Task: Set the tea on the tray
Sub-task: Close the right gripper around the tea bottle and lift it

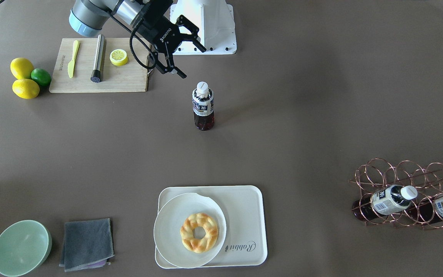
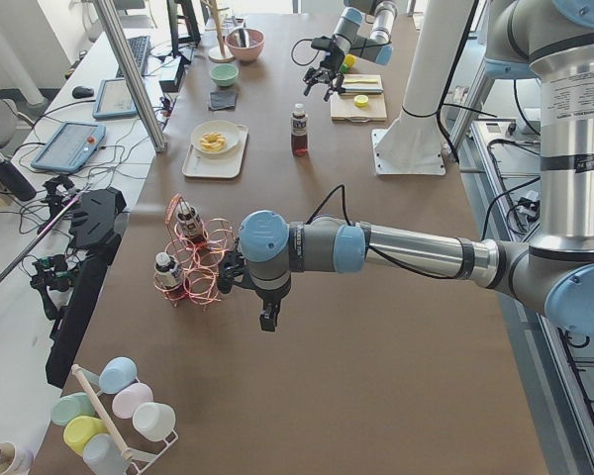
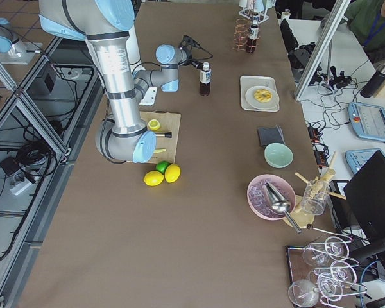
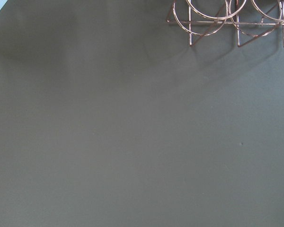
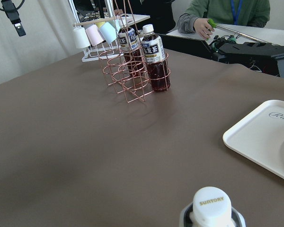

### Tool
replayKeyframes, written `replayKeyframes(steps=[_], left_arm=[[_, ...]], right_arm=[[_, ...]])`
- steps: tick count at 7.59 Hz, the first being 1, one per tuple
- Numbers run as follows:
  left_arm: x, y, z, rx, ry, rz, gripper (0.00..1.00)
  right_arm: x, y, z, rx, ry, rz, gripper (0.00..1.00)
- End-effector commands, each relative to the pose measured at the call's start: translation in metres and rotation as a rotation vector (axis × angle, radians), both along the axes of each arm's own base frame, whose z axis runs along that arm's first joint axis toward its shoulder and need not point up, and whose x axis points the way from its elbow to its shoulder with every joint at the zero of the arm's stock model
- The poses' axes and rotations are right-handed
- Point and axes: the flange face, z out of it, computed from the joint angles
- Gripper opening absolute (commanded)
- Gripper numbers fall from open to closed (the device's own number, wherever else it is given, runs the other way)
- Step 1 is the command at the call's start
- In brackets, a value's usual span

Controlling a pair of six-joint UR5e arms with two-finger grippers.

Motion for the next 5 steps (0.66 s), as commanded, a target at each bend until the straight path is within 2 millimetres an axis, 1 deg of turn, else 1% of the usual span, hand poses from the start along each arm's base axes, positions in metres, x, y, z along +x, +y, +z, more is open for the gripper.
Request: replayKeyframes(steps=[1,3,5], left_arm=[[0.0,0.001,0.002,0.003,-0.003,0.005,0.99],[0.0,0.001,0.0,0.009,-0.003,0.007,0.99],[-0.001,0.001,0.002,0.036,-0.005,0.031,0.99]], right_arm=[[-0.019,0.002,-0.001,0.012,0.017,0.069,0.99],[-0.014,-0.009,0.0,0.007,0.019,0.114,0.99],[-0.017,-0.017,0.006,-0.001,0.033,0.155,0.99]])
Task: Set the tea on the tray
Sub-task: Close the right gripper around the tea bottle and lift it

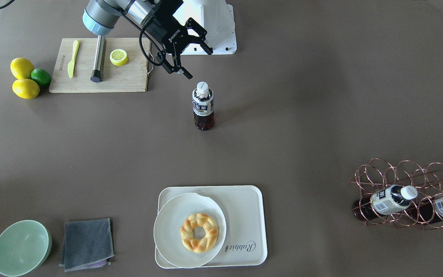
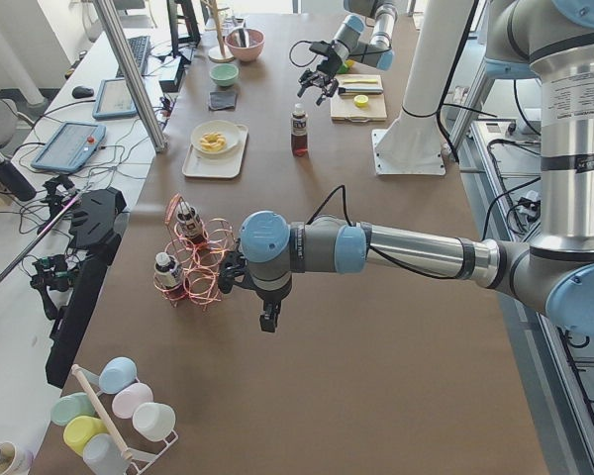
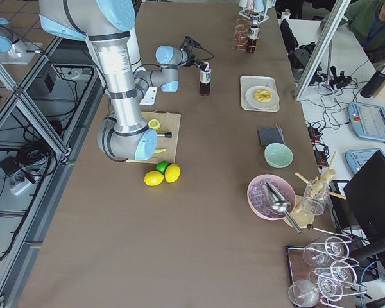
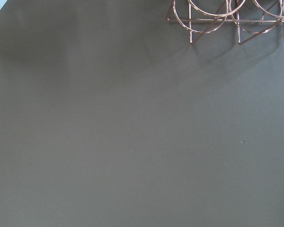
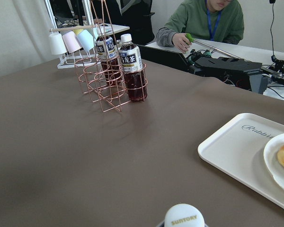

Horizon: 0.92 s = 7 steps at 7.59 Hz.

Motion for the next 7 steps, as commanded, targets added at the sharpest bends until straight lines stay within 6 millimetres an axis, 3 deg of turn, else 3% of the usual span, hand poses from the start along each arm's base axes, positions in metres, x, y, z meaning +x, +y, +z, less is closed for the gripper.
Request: replayKeyframes(steps=[1,3,4,7], left_arm=[[0.0,0.0,0.001,0.022,-0.002,0.02,0.99],[0.0,0.001,0.002,0.02,-0.002,0.02,0.99],[0.0,0.0,0.001,0.022,-0.003,0.02,0.99],[0.0,0.0,0.001,0.022,-0.002,0.02,0.99]], right_arm=[[-0.001,-0.008,0.004,-0.011,0.007,0.044,0.99],[-0.008,-0.011,0.005,-0.018,0.011,0.055,0.98],[-0.022,-0.016,-0.004,-0.017,0.006,0.067,0.98],[-0.027,-0.019,0.0,-0.021,0.018,0.069,0.97]])
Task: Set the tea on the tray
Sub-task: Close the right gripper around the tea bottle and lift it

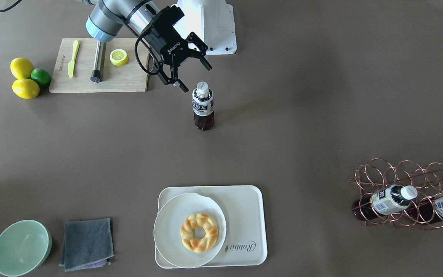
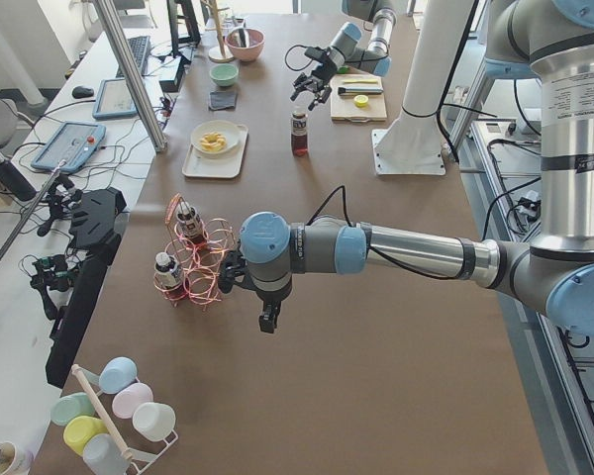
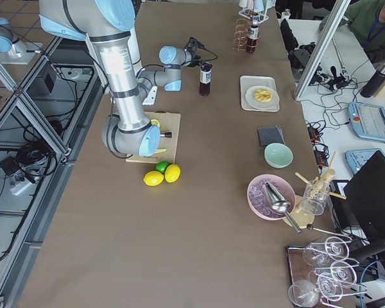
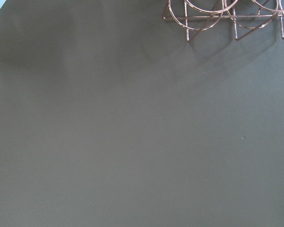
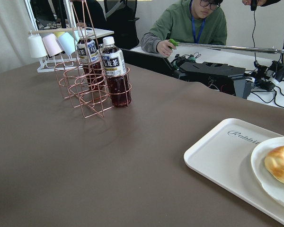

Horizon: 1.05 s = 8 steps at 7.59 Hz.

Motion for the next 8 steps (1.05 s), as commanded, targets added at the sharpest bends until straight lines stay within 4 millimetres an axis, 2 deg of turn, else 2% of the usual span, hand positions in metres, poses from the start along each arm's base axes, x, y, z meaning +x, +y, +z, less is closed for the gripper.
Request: replayKeyframes(steps=[1,8], left_arm=[[-0.0001,0.0,0.0007,-0.001,-0.001,0.0,0.99],[0.0,-0.0001,-0.0009,0.003,0.001,0.001,0.99]], right_arm=[[-0.0032,-0.0022,0.0037,-0.002,0.01,0.003,0.94],[-0.0044,-0.0028,0.0091,-0.007,0.019,0.004,0.83]])
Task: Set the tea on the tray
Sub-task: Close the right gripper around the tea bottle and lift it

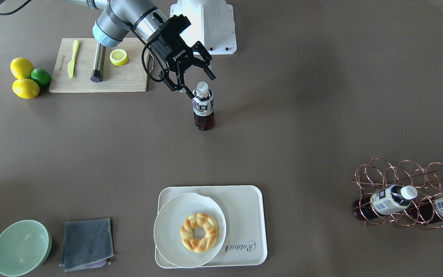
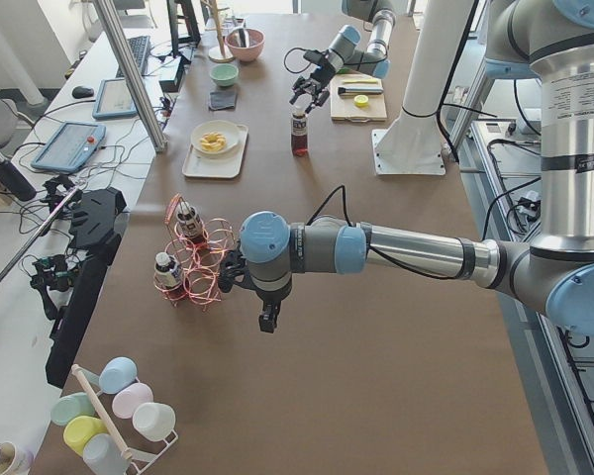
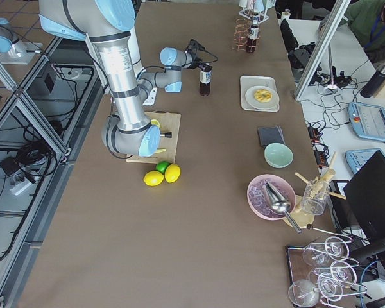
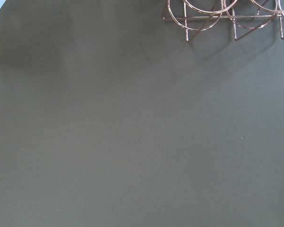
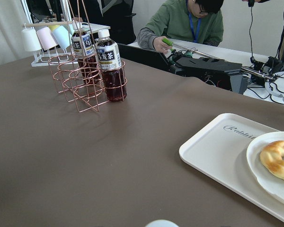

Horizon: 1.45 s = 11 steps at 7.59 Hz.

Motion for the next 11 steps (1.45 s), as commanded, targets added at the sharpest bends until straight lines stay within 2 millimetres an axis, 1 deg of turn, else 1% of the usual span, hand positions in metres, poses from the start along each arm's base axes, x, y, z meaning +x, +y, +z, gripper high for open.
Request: replayKeyframes(steps=[1,2,3,5,6,7,8,9,10,11], left_arm=[[0.0,0.0,0.0,0.0,0.0,0.0,0.99],[0.0,0.0,0.0,0.0,0.0,0.0,0.99],[0.0,0.0,0.0,0.0,0.0,0.0,0.99],[0.0,0.0,-0.001,0.002,0.0,0.0,0.99],[0.0,0.0,-0.001,0.002,0.0,0.0,0.99],[0.0,0.0,-0.002,0.004,0.0,0.0,0.99],[0.0,0.0,-0.002,0.005,0.001,0.001,0.99],[0.0,0.001,-0.003,0.006,0.001,0.001,0.99],[0.0,0.001,-0.004,0.009,0.003,0.0,0.99],[-0.001,0.001,-0.005,0.011,0.004,-0.002,0.99]], right_arm=[[-0.001,0.0,0.001,-0.001,0.002,0.0,0.79],[0.0,0.0,0.0,0.0,-0.001,0.0,0.72],[0.0,0.0,0.0,0.0,-0.001,0.0,0.59],[0.0,0.0,-0.002,0.001,-0.004,0.0,0.18],[0.001,0.0,-0.005,0.003,-0.011,0.0,0.0],[0.003,0.001,-0.009,0.005,-0.018,0.002,0.0],[0.007,-0.003,-0.02,0.01,-0.036,0.011,0.0],[0.011,-0.009,-0.034,0.012,-0.057,0.019,0.0],[0.018,-0.02,-0.04,0.0,-0.061,0.038,0.0],[0.021,-0.033,-0.067,-0.01,-0.057,0.061,0.0]])
